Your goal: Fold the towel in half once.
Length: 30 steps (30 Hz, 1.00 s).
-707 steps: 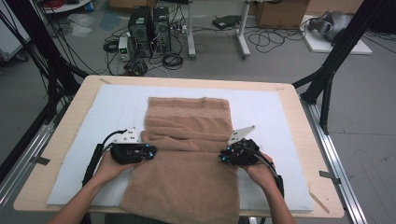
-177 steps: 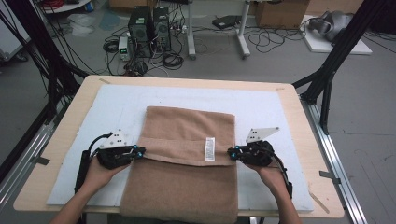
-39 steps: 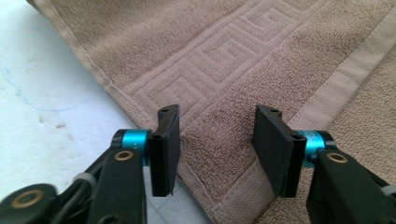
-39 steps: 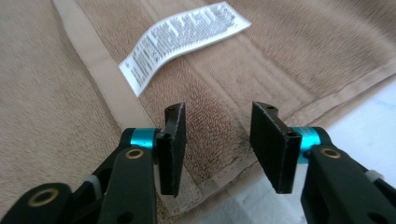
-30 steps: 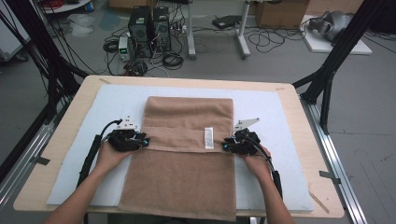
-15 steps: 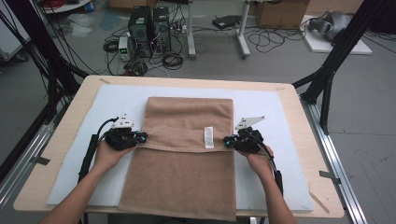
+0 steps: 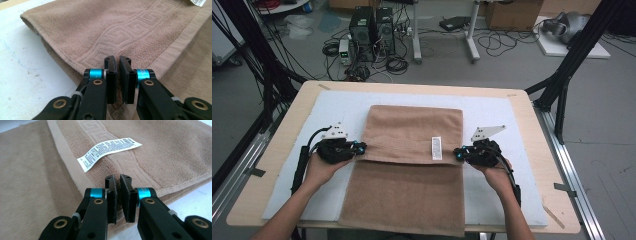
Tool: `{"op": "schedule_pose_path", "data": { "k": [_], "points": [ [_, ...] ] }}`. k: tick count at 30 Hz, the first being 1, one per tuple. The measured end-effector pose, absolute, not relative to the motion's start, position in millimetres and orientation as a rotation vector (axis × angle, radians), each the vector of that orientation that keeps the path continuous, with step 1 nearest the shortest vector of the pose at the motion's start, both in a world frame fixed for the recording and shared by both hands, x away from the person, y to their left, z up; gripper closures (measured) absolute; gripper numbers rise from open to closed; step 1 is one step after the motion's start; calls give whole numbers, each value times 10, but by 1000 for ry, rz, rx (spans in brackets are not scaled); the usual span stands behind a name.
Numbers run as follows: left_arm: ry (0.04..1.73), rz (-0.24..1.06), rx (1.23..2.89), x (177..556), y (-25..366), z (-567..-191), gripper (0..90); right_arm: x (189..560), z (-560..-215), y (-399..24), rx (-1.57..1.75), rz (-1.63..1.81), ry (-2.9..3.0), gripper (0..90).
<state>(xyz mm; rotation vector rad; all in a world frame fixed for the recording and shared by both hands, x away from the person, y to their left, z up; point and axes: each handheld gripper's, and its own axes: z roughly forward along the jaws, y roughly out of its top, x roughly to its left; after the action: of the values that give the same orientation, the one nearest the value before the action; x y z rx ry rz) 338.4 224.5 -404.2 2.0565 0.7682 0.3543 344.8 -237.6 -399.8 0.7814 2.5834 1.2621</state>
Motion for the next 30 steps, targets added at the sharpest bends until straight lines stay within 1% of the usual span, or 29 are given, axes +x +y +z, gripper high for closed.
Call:
{"op": "schedule_pose_path", "data": {
  "k": [5,20,24,27,28,29,30],
  "points": [
    [732,363,2049,3262,2247,-4003,841,3320,-3953,-2410,743,1283,2585,841],
    [699,373,2061,2890,2281,-4063,840,2991,-3894,-2390,667,1303,2590,839],
    [687,362,2060,2786,2288,-4075,841,2906,-3889,-2389,648,1315,2596,839],
    [672,321,2044,2653,2312,-4059,840,2810,-3891,-2379,622,1329,2615,835],
    [657,302,2037,2608,2320,-4050,834,2773,-3889,-2374,609,1343,2625,825],
    [640,298,2037,2570,2324,-4041,805,2741,-3885,-2373,595,1361,2633,788],
    [636,305,2038,2546,2320,-4032,744,2721,-3879,-2373,591,1385,2626,715]
  ]
}}
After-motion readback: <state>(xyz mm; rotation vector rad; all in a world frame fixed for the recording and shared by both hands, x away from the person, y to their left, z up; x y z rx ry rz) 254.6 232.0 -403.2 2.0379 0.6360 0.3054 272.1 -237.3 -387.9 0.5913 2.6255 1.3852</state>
